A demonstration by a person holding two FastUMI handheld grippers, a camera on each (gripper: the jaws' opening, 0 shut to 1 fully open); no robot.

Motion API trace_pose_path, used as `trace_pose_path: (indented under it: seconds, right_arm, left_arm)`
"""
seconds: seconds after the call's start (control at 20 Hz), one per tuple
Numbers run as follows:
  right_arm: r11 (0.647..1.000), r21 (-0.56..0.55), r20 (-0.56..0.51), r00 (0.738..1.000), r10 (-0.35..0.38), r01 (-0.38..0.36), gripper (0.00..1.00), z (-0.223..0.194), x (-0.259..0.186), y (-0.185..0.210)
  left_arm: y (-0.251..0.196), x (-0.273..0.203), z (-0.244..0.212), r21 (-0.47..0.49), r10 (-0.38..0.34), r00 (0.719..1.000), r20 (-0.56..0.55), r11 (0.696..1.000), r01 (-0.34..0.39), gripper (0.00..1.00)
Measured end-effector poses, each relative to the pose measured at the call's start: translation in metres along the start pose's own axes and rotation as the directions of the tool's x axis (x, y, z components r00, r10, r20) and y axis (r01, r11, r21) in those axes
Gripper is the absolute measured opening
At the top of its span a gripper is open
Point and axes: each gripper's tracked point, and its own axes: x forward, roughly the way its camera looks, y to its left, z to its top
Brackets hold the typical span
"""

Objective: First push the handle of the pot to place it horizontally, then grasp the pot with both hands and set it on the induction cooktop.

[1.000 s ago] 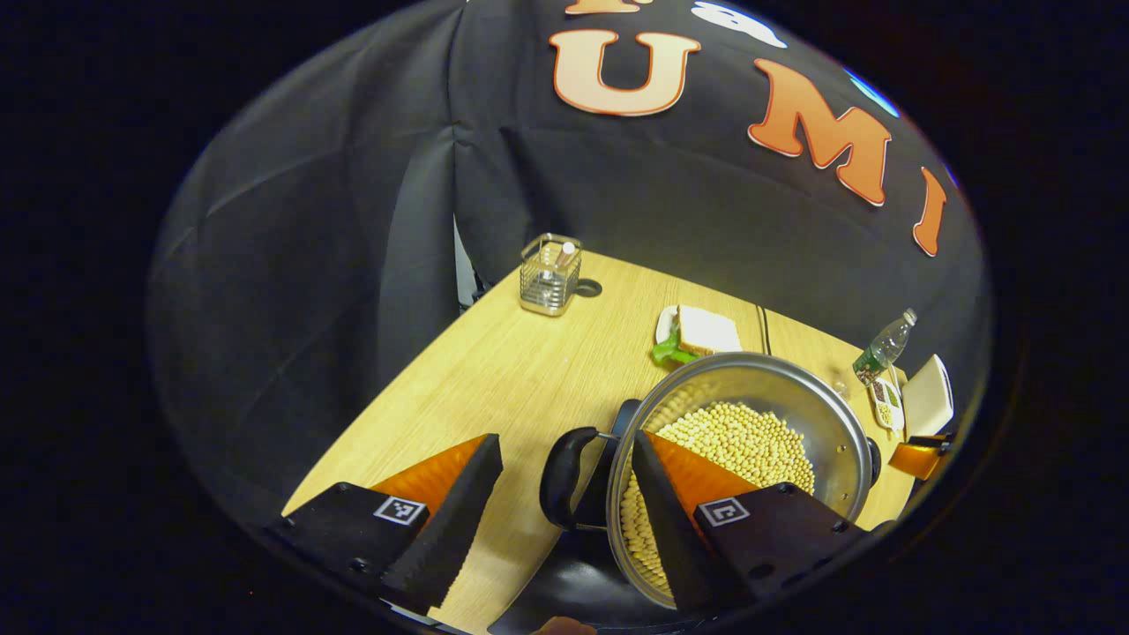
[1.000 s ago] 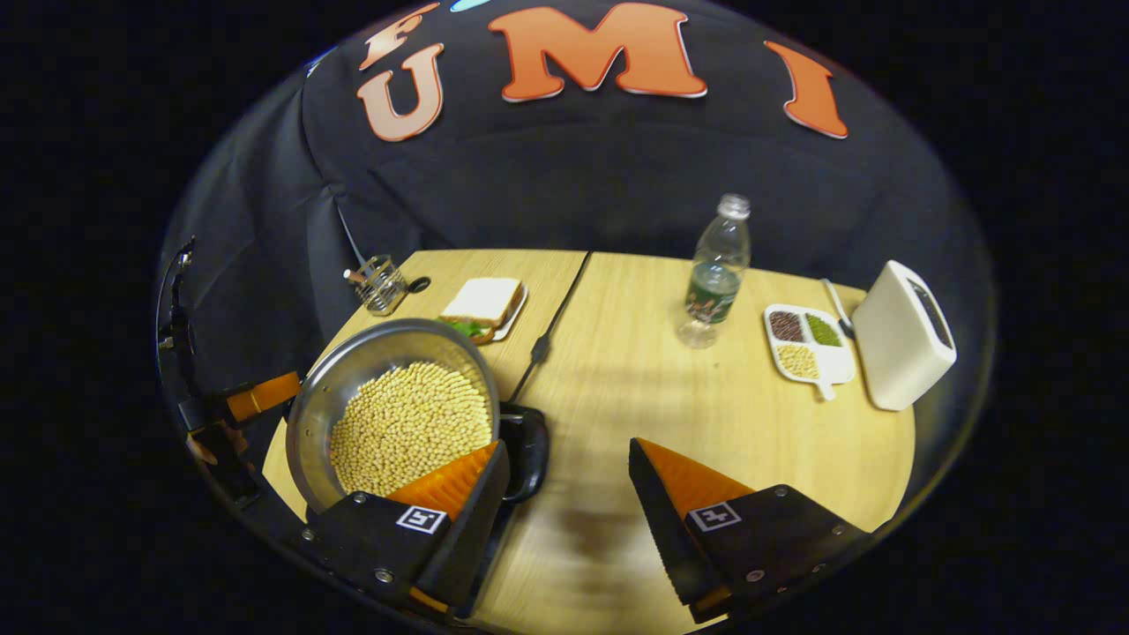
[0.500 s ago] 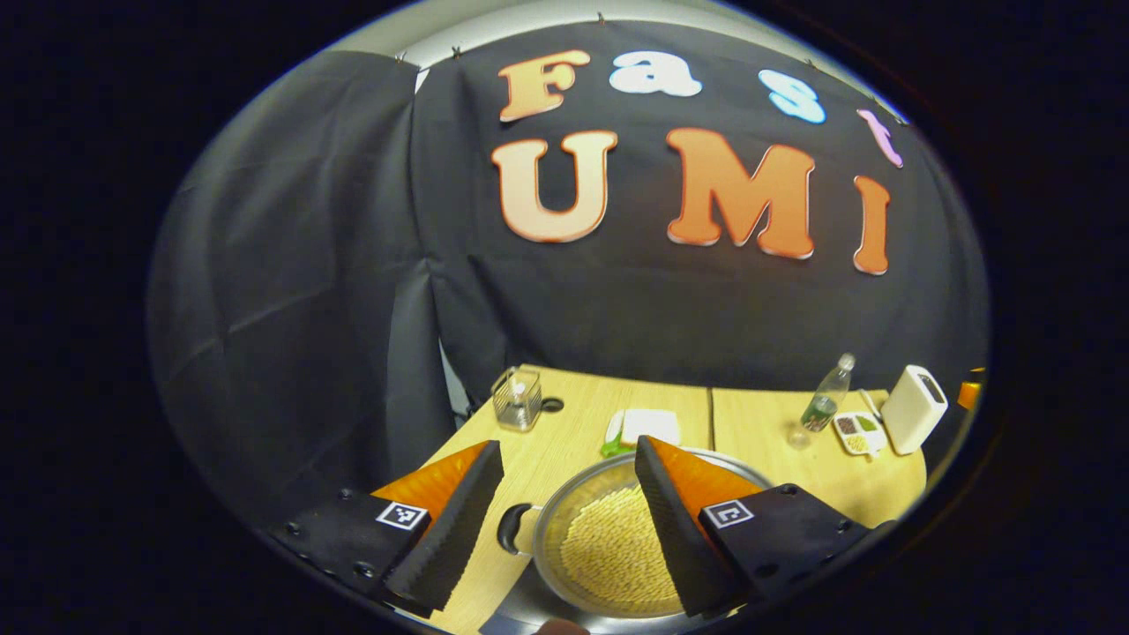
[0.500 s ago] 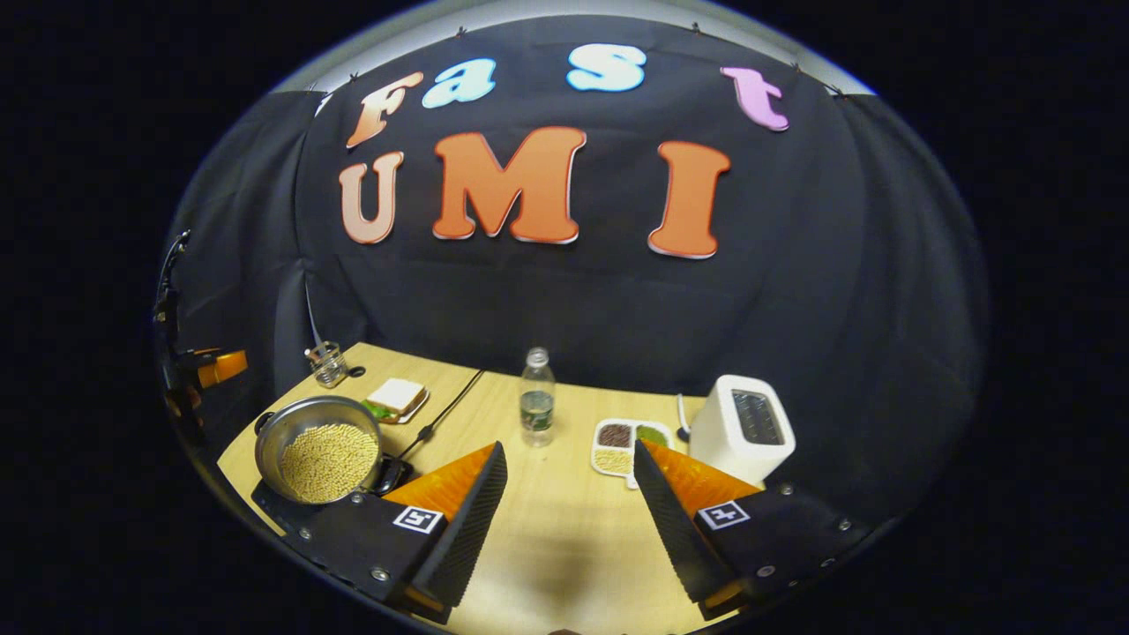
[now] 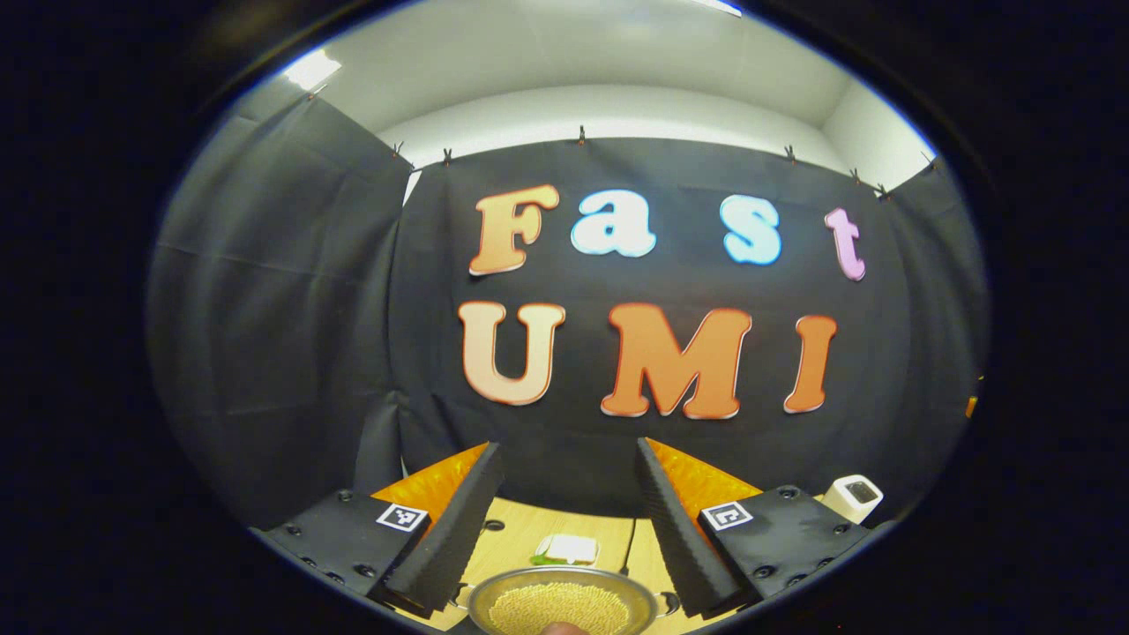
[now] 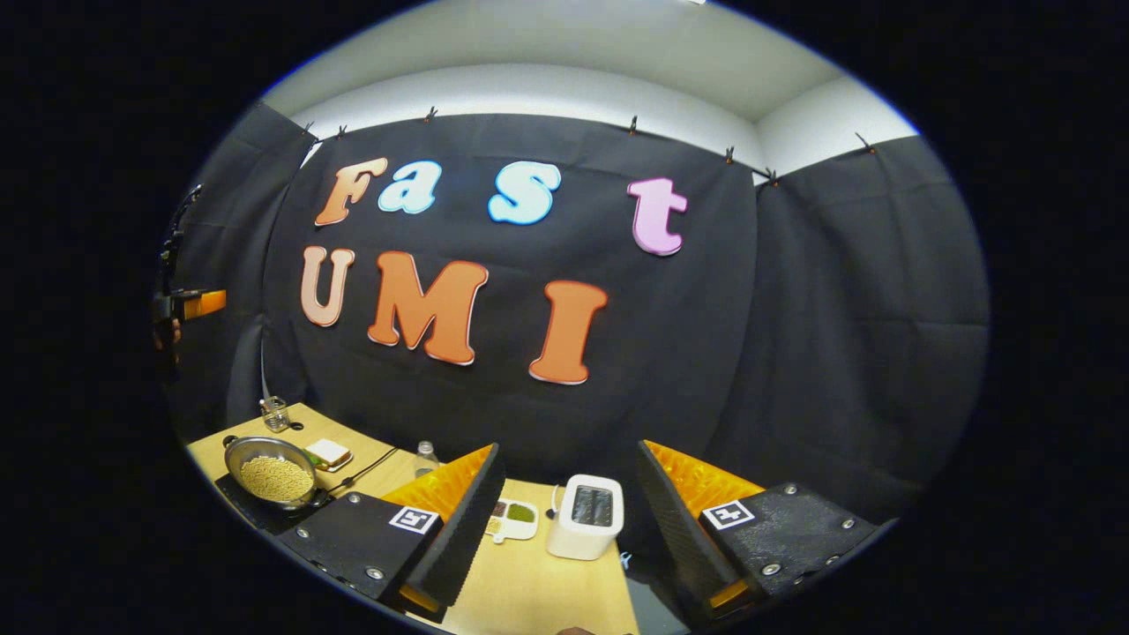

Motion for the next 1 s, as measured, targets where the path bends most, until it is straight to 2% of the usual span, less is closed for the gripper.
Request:
trace_pose_path:
  seconds: [0.25, 0.3, 0.4, 0.5, 0.7, 0.75, 0.85, 1.0]
  right_arm:
    - [1.0, 0.012, 0.103, 0.994, -0.028, 0.027, 0.93, 0.062, -0.034, -0.032]
    - [0.999, 0.02, 0.119, 0.992, -0.04, 0.038, 0.97, 0.071, -0.037, -0.04]
    - [0.998, 0.022, 0.157, 0.985, -0.068, 0.065, 0.98, 0.091, -0.041, -0.052]
    - [0.996, 0.024, 0.205, 0.975, -0.087, 0.084, 0.95, 0.115, -0.047, -0.058]
    - [0.994, 0.032, 0.268, 0.957, -0.113, 0.108, 0.92, 0.153, -0.058, -0.06]
    - [0.993, 0.033, 0.279, 0.953, -0.115, 0.11, 0.95, 0.159, -0.057, -0.057]
    - [0.993, 0.039, 0.301, 0.946, -0.122, 0.115, 0.97, 0.171, -0.063, -0.06]
    - [0.994, 0.044, 0.327, 0.938, -0.113, 0.104, 0.95, 0.185, -0.063, -0.053]
  left_arm:
    - [-0.028, -0.013, 0.091, -0.04, -0.052, 0.989, 0.142, 0.998, 0.058, 0.96]
    - [-0.034, -0.018, 0.108, -0.062, -0.066, 0.981, 0.181, 0.995, 0.078, 0.96]
    - [-0.041, -0.025, 0.133, -0.092, -0.091, 0.965, 0.247, 0.989, 0.116, 0.97]
    - [-0.038, -0.028, 0.157, -0.071, -0.077, 0.95, 0.301, 0.992, 0.103, 0.96]
    - [-0.049, -0.041, 0.187, -0.051, -0.093, 0.919, 0.383, 0.991, 0.122, 0.96]
    - [-0.05, -0.043, 0.192, -0.05, -0.095, 0.912, 0.399, 0.991, 0.126, 0.97]
    - [-0.045, -0.043, 0.202, -0.056, -0.083, 0.901, 0.425, 0.991, 0.118, 0.96]
    - [-0.037, -0.05, 0.21, -0.079, -0.067, 0.89, 0.451, 0.99, 0.115, 0.96]
